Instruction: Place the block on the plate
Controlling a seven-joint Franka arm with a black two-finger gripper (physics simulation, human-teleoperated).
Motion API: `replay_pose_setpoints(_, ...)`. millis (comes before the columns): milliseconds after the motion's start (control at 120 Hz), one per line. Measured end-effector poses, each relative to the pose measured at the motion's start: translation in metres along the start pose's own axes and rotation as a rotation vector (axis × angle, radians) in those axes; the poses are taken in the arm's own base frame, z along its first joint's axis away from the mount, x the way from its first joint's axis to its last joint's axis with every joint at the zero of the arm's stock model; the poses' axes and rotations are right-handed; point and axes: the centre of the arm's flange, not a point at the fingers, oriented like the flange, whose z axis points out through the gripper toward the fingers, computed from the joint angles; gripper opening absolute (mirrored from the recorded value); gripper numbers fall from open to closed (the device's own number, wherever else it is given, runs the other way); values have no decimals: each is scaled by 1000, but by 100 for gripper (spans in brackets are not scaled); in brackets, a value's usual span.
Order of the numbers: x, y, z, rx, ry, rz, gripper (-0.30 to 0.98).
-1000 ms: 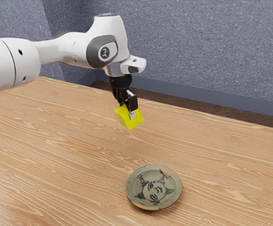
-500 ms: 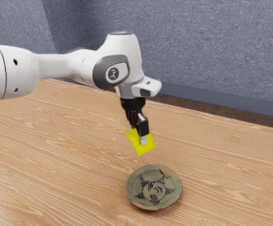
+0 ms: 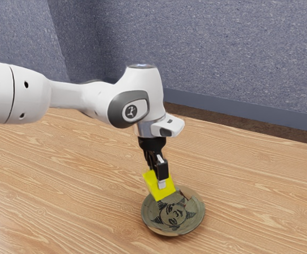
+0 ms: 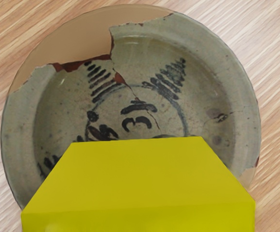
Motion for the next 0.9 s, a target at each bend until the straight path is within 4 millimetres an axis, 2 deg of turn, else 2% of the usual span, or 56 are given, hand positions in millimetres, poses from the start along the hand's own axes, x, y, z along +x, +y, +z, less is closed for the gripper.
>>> replay_pose_setpoints(217, -2, -3, 34, -24, -6, -3, 40)
replay_pose_setpoints(317, -1, -3, 39, -29, 4, -2, 42)
replay_pose_setpoints(567, 3, -5, 42, -31, 31, 13, 60)
replay_pose_setpoints(683, 3, -1, 24, -18, 57, 29, 64)
replay_pose_setpoints(900, -1, 7, -45, 22, 126, 56, 67)
